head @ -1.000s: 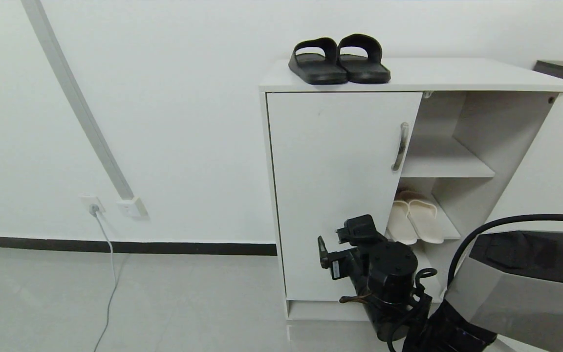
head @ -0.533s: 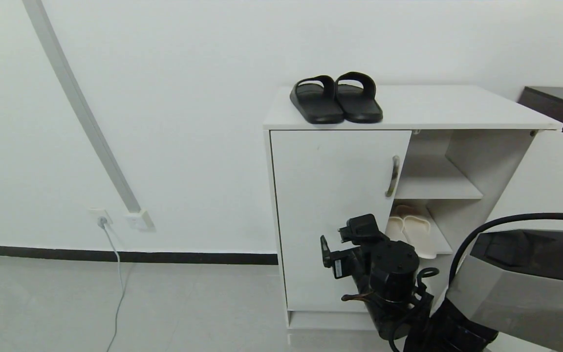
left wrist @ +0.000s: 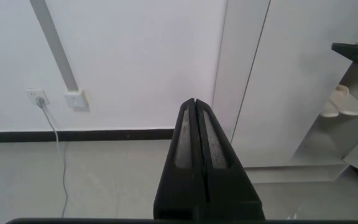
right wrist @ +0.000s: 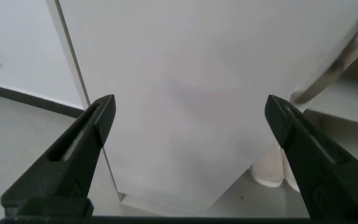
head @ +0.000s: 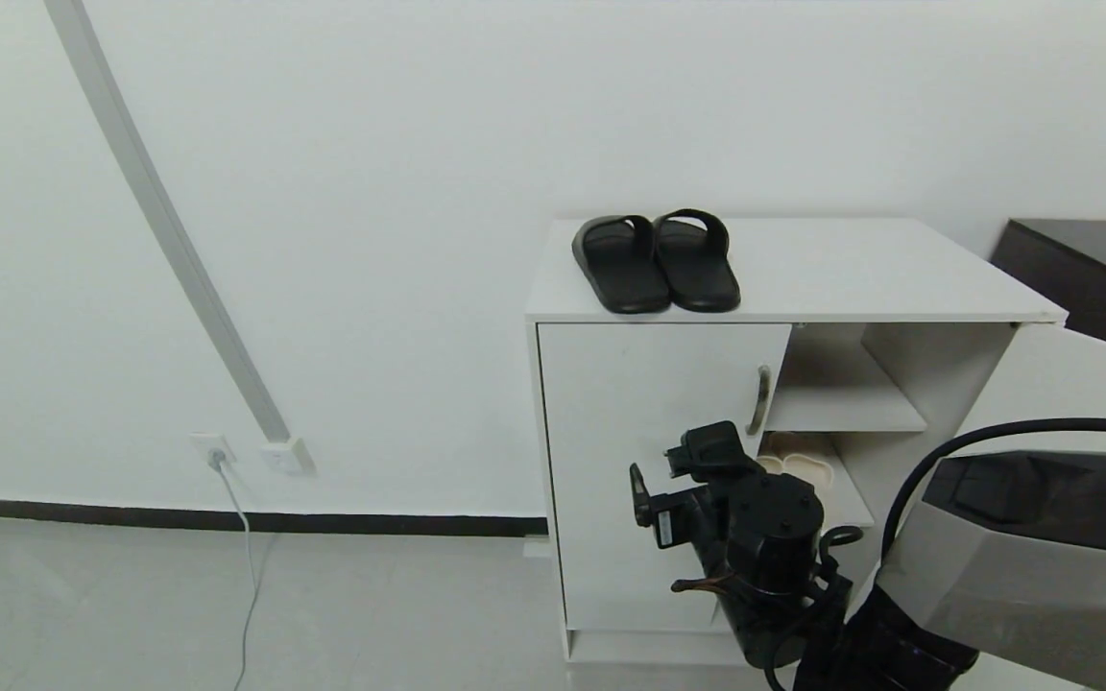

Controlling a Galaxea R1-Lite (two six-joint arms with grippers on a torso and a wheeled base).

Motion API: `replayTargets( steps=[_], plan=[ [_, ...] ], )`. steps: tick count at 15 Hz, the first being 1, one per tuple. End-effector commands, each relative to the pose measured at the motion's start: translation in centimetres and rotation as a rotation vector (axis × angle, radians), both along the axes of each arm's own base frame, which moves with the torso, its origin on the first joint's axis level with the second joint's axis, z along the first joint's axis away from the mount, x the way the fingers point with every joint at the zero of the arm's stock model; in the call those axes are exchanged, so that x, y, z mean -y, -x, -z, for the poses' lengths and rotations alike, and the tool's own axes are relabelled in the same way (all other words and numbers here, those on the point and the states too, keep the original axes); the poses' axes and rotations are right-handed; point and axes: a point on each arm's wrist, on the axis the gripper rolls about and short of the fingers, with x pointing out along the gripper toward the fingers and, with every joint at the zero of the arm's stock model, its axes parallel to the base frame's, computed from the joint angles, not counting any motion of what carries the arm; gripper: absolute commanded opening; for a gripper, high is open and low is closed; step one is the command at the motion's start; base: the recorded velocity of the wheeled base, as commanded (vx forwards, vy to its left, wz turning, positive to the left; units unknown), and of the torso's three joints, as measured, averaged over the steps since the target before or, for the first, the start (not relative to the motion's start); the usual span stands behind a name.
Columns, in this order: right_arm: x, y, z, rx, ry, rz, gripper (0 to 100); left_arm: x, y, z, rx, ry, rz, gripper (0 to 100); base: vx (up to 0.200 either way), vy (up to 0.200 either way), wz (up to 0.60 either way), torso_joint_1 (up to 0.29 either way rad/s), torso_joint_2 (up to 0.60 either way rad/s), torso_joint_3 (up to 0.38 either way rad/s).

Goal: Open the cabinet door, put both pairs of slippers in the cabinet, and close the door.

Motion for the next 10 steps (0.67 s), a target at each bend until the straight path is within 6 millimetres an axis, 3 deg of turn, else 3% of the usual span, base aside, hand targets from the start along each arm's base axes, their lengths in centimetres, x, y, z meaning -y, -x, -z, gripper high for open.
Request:
replayTargets(
  steps=[1,10],
  plan=[
    [0.03,0.07,0.07,-0.003,0.003,-0.001,100,0.00,-0.01,0.00,0.000,0.000,0.001,0,0.000,0.000,0.00,0.198,-0.52,-0.315],
    [0.09,0.13,0.15,-0.006,0.005,-0.001,100,-0.01,-0.01,0.00,0.000,0.002,-0.004,0,0.000,0.000,0.00,0.231,-0.55,-0.325]
  ],
)
